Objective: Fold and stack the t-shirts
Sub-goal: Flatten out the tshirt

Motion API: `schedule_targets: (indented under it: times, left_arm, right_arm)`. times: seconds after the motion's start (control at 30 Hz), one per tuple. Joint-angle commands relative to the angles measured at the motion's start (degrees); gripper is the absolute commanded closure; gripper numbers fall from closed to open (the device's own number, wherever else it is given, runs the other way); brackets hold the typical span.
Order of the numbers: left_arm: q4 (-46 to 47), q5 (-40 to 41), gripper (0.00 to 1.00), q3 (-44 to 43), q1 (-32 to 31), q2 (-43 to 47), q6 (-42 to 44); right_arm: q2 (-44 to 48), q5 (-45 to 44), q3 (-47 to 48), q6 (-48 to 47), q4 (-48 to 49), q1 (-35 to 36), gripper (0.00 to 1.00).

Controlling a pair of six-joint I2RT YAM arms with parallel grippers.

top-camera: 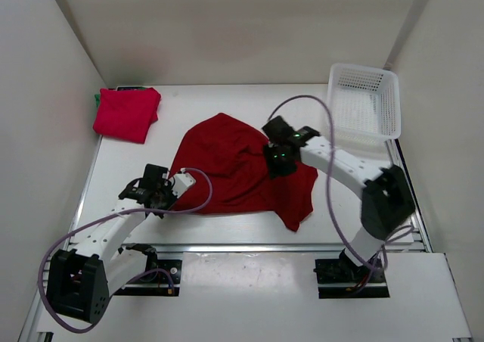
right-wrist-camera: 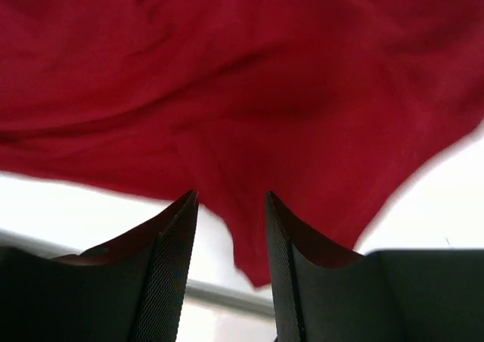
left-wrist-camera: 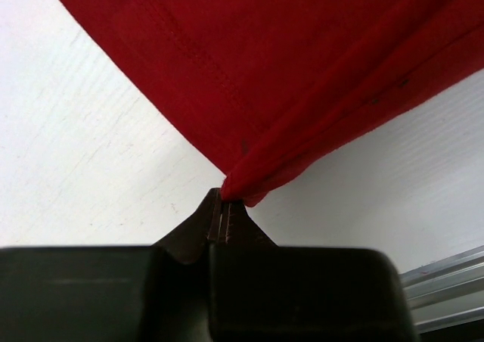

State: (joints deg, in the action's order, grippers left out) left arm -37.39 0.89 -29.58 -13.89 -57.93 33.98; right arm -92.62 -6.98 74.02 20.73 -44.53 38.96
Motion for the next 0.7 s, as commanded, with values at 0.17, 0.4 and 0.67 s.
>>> schedule_targets:
  times: [0.17, 0.4, 0.67]
  left_arm:
    - [1.3, 0.2, 1.0, 1.5, 0.4, 1.0, -0.4]
    - [1.5, 0.0, 1.0, 2.2, 0.4, 1.4, -1.3]
    - [1.6, -0.1, 1.0, 1.9, 0.3, 1.1, -1.0]
  right_arm:
    - [-18.7, -5.5, 15.6, -9.6, -7.7, 5.5, 0.55]
    - [-20.7, 1.5, 15.1, -8.9, -6.6, 4.6, 0.53]
    - [-21.9, 6.1, 10.4, -6.1, -3.7, 5.7, 0.48]
